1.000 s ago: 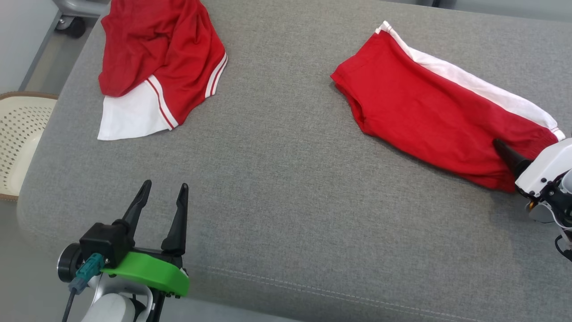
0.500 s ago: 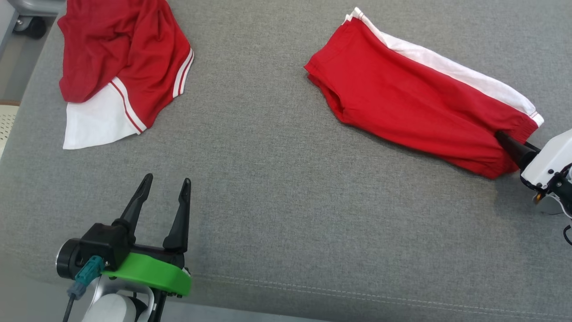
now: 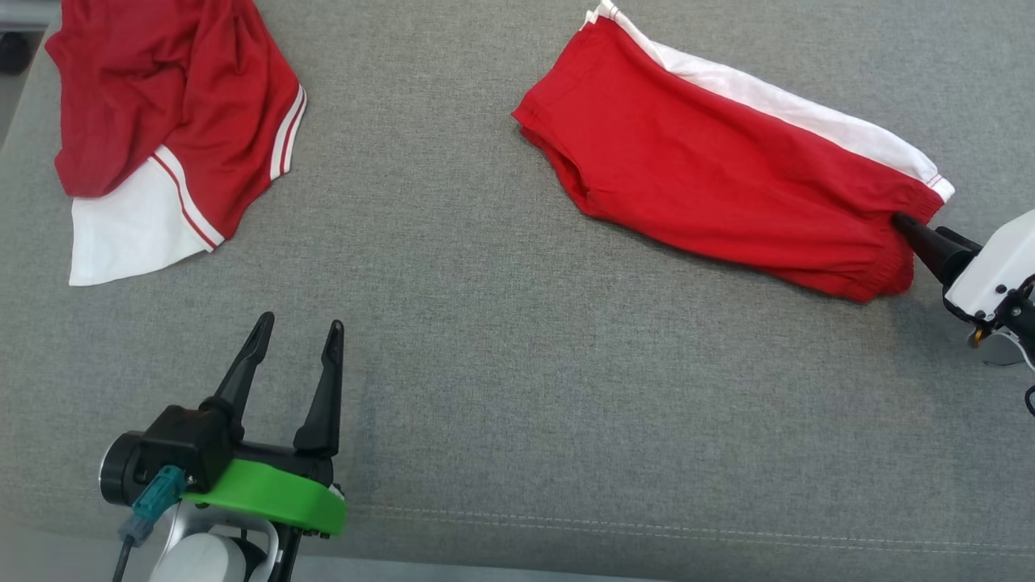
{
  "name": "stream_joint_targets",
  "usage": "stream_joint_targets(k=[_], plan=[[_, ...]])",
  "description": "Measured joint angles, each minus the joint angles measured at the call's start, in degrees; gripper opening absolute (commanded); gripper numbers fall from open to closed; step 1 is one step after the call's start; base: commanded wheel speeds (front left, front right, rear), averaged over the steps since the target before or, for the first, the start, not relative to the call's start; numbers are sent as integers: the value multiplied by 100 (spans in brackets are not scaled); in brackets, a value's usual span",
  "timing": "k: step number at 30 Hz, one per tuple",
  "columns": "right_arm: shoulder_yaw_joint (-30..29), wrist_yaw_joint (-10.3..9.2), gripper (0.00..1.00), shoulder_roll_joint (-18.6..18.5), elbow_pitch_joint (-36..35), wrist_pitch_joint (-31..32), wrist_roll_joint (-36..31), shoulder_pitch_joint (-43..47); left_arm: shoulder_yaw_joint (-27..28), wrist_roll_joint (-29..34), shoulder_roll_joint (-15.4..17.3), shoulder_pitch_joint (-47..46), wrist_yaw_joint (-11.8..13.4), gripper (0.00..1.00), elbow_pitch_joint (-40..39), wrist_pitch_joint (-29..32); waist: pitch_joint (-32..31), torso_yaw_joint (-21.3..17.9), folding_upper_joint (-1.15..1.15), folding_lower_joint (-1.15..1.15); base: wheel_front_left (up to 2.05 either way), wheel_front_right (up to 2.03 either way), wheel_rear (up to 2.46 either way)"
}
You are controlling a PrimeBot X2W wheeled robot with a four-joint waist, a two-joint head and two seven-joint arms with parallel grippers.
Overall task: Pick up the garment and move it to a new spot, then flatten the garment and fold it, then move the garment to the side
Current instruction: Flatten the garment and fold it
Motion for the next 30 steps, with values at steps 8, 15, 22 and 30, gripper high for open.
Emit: stream_joint_targets(k=[8, 15, 22, 30], plan=[[-10, -26, 100, -43, -23, 89, 13, 11, -36, 52, -26, 8, 0, 100, -62, 4, 61, -92, 0, 0, 0, 0, 0], [-33, -83, 100, 104, 23, 107, 137, 115, -122, 102, -43, 4, 0, 100, -119, 60, 106, 5, 0, 0, 0, 0, 0], [-135, -123, 100, 241, 79, 99, 279, 106, -142, 102, -97, 3, 0, 100, -114, 64, 129, 172, 0, 0, 0, 0, 0], [-167, -180, 82, 390, 214, 49, 286, -25, -172, 101, -154, 2, 0, 100, -102, 70, 132, 289, 0, 0, 0, 0, 0]])
